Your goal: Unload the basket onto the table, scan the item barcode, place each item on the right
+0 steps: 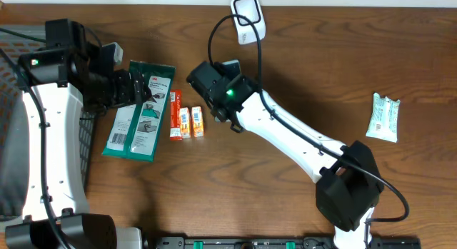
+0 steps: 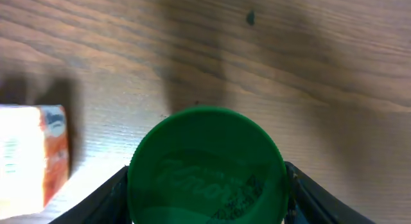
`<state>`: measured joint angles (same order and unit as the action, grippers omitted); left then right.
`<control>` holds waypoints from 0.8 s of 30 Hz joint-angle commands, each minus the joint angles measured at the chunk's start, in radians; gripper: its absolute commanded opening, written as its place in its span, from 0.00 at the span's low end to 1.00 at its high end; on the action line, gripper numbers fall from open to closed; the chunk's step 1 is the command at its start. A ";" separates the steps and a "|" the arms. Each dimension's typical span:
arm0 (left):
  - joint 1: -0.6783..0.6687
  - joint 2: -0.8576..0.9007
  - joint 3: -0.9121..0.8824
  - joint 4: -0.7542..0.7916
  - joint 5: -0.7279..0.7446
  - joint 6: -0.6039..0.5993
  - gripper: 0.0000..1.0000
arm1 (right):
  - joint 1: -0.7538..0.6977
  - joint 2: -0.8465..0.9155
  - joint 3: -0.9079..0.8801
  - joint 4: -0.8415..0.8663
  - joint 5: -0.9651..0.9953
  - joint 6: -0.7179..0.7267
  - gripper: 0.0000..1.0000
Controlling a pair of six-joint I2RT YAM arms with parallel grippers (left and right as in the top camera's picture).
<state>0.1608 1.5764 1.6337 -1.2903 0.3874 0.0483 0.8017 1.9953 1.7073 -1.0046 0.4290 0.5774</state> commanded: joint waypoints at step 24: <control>0.000 -0.014 -0.003 -0.003 0.005 -0.005 0.87 | -0.024 0.003 -0.101 0.060 -0.002 0.020 0.73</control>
<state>0.1608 1.5764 1.6337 -1.2903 0.3874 0.0483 0.7959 1.9965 1.6089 -0.9474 0.4198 0.5903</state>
